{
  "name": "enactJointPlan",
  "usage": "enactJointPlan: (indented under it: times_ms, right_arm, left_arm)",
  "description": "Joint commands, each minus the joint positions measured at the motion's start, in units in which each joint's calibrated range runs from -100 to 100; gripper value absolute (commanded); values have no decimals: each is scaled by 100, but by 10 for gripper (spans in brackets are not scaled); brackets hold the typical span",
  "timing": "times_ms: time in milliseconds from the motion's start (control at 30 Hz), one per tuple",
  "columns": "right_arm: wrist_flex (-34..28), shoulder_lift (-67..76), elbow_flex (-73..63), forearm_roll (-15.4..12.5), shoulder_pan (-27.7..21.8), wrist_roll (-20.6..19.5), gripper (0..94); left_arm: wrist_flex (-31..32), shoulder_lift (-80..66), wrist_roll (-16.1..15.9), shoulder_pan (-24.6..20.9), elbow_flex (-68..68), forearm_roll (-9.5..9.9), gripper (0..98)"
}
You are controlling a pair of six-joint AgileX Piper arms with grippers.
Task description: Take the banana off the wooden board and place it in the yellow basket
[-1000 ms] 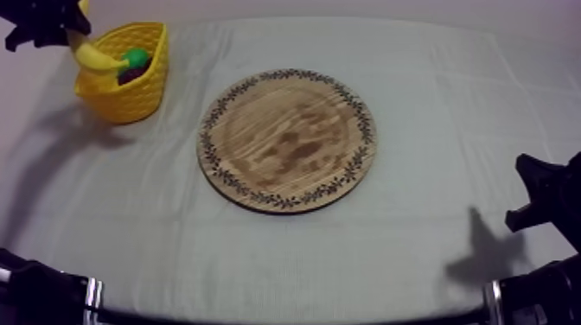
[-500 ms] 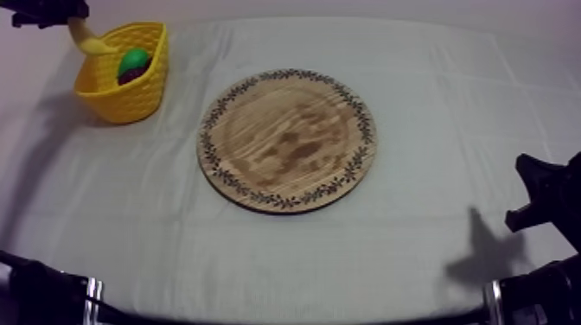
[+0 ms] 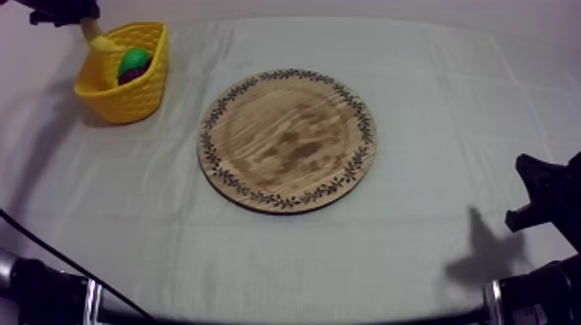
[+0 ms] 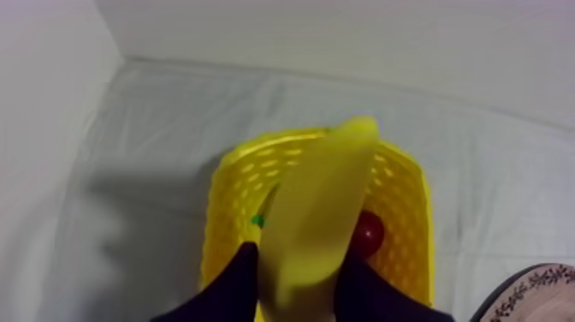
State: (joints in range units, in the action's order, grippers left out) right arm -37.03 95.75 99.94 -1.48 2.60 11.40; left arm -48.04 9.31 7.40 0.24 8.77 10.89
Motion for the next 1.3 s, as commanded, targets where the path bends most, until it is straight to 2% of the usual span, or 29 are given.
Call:
enactJointPlan:
  times_ms: [0,400,900,967,1133,1267]
  right_arm:
    - [2,0,-5,-1,0,0,3]
    - [2,0,-5,-1,0,0,3]
    - [2,0,-5,-1,0,0,3]
    - [2,0,-5,-1,0,0,3]
    - [2,0,-5,-1,0,0,3]
    - [2,0,-5,-1,0,0,3]
  left_arm:
    - [-20,158,29,16,-19,1,225]
    - [-110,733,80,66,-87,5,207]
    - [62,917,109,77,8,121,220]
    - [71,901,101,73,27,123,285]
    - [36,845,164,62,153,123,577]
    - [-41,798,287,69,163,118,692]
